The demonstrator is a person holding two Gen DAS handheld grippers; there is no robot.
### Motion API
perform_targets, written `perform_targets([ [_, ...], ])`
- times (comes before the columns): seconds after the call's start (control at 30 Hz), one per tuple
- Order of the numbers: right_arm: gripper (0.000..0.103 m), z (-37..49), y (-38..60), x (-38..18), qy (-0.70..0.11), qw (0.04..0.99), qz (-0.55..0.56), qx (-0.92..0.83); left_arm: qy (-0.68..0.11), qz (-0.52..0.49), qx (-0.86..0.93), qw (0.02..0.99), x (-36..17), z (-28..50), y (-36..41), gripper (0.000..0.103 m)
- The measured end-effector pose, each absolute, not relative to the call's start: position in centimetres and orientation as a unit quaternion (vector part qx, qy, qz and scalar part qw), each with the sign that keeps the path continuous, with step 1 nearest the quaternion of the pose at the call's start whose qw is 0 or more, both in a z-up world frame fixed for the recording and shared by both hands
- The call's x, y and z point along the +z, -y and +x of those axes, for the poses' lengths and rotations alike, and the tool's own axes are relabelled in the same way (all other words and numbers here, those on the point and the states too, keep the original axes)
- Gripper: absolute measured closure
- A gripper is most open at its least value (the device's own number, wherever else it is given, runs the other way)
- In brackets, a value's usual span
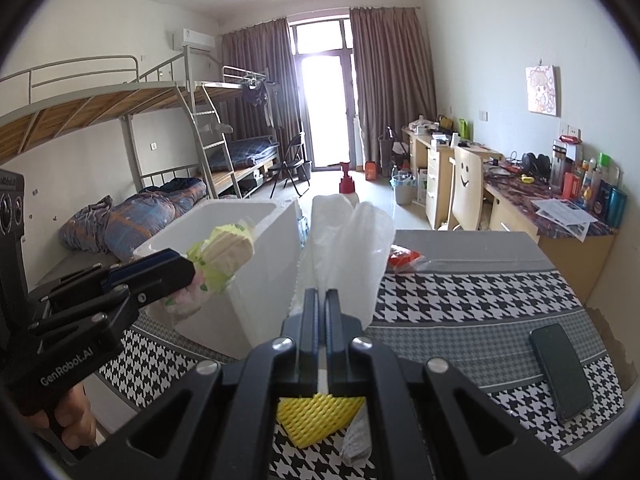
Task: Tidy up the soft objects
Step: 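Lift the tissue with right gripper while left gripper lifts the flower bag, then carry the tissue over the foam box and open right gripper while left gripper carries the flower bag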
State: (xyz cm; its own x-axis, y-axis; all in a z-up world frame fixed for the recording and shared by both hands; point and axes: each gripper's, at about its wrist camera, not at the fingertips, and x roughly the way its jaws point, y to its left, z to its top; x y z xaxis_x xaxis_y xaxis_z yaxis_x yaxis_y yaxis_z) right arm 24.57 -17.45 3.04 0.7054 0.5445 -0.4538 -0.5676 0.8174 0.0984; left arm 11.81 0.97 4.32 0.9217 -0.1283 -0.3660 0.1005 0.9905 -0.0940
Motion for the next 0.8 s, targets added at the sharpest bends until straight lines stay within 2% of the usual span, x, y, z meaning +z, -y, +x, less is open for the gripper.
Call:
perform_targets([
  [0.8, 0.098, 25.3, 16.7, 5.7, -0.207, 0.927, -0.029, 0.311, -0.158, -0.029, -0.027, 0.987, 6.6, 12.8, -2.5, 0.084],
])
